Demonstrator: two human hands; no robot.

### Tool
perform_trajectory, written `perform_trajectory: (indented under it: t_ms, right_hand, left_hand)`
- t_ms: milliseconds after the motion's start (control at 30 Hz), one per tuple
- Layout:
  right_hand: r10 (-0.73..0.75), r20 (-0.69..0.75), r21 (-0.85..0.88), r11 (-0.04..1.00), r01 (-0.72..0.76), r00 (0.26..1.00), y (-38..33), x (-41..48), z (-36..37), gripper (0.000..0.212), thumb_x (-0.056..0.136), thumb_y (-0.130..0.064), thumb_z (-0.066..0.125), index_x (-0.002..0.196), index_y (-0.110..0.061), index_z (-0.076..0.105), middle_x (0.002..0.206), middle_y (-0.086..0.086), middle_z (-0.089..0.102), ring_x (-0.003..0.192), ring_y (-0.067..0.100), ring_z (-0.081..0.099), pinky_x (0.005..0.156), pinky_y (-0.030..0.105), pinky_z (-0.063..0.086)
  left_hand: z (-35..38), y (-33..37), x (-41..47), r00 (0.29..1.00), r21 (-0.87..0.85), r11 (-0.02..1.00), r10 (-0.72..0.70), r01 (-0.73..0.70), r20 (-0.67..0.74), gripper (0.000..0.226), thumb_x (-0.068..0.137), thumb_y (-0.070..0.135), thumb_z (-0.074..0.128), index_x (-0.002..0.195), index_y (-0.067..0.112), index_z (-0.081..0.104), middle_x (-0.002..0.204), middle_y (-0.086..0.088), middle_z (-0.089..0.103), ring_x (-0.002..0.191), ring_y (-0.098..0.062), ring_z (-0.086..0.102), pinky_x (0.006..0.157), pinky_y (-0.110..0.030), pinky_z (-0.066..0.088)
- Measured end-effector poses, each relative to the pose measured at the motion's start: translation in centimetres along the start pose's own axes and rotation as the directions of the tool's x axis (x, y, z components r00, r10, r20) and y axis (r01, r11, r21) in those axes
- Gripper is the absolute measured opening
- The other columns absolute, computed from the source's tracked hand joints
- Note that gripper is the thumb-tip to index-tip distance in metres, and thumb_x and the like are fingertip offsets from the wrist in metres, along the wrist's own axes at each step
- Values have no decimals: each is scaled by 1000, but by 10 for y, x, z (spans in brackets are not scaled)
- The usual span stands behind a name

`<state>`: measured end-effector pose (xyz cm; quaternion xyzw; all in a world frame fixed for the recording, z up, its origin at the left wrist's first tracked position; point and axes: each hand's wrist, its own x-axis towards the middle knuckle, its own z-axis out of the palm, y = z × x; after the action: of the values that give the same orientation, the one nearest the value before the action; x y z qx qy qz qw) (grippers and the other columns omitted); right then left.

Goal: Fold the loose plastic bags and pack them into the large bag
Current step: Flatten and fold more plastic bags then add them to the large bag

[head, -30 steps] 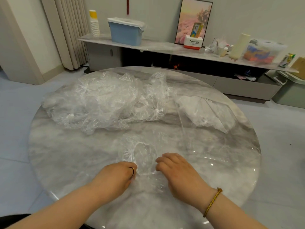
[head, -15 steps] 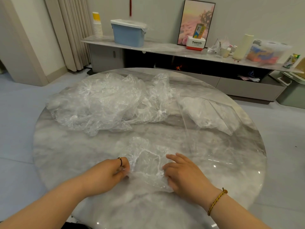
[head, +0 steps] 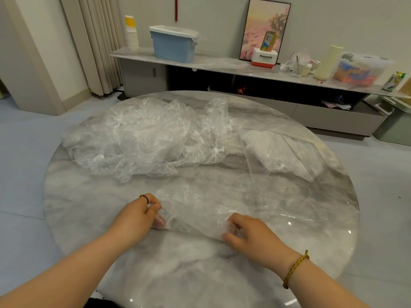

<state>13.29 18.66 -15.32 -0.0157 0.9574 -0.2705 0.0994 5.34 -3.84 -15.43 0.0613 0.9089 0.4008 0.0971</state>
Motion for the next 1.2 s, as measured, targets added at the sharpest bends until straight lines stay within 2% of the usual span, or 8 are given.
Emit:
perform_trajectory:
  t_ms: [133, 333, 533, 600, 700, 833, 1000, 1200]
  right_hand:
    - [170, -189, 129, 981, -147, 967, 0, 8, 4, 32, 96, -25, 42, 65, -22, 39, 68, -3, 50, 70, 16, 47, 61, 24, 34]
    - [180, -241, -120, 970, -214, 954, 2, 6, 7, 21, 97, -28, 38, 113, -17, 45, 67, -8, 44, 70, 15, 46, 61, 24, 34]
    - [150, -368, -417, 856, -307, 918, -8, 8, 15, 44, 76, -12, 64, 119, -10, 52, 92, 1, 61, 68, 21, 59, 57, 25, 32]
    - [27, -514, -405, 873, -271, 857, -11, 9, 23, 37, 50, -8, 71, 87, -11, 69, 75, 1, 65, 56, 20, 62, 46, 25, 41]
    - [-99, -533, -397, 906, -145, 840, -18, 12, 34, 45, 63, -18, 38, 99, -14, 65, 96, 2, 71, 86, 21, 70, 70, 29, 55]
    - [-188, -438, -446, 895, -31, 879, -19, 16, 42, 41, 82, -25, 32, 121, -15, 42, 120, 5, 64, 119, 18, 44, 105, 29, 21]
    - [-71, -193, -479, 878, -31, 979, -16, 15, 50, 58, 99, -28, 7, 114, -19, 62, 115, 0, 66, 109, 15, 62, 107, 25, 10]
    - [-32, -113, -492, 870, -28, 993, -12, 14, 48, 83, 96, -39, -11, 111, -21, 68, 124, -5, 60, 114, 6, 57, 102, 22, 36]
  left_hand:
    - [4, 1, -2, 998, -6, 998, -60, 61, 23, 19, 96, 24, 44, 78, 25, 51, 70, 6, 66, 67, -19, 66, 77, -32, 49]
    - [8, 14, -12, 996, 435, 900, 45, -8, -74, 32, 97, 32, 41, 128, 27, 38, 100, 10, 59, 83, -16, 59, 69, -26, 44]
    - [28, 16, -21, 759, 581, 652, 645, -487, -88, 42, 91, 25, 32, 98, 12, 71, 100, -7, 70, 95, -22, 60, 89, -32, 36]
    - [41, 17, -26, 799, 616, 588, 589, -524, 117, 64, 100, 29, 9, 102, 15, 71, 109, -2, 69, 107, -20, 60, 102, -29, 22]
    - [54, 11, -20, 837, 670, 518, 443, -531, 320, 74, 99, 33, -1, 104, 16, 71, 110, 1, 69, 102, -15, 65, 106, -29, 11]
    - [57, 3, -11, 877, 674, 561, 328, -480, 351, 78, 97, 39, -5, 107, 16, 69, 112, 1, 68, 104, -14, 64, 106, -28, 7]
    - [62, 4, -8, 870, 623, 608, 343, -492, 353, 103, 55, 59, -26, 146, 17, -5, 151, 8, -16, 123, -11, -31, 92, -15, -34]
    - [62, 6, -4, 893, 561, 703, 267, -437, 362, 105, 49, 56, -23, 147, 20, -9, 154, 6, -16, 130, -2, -28, 105, -21, -22]
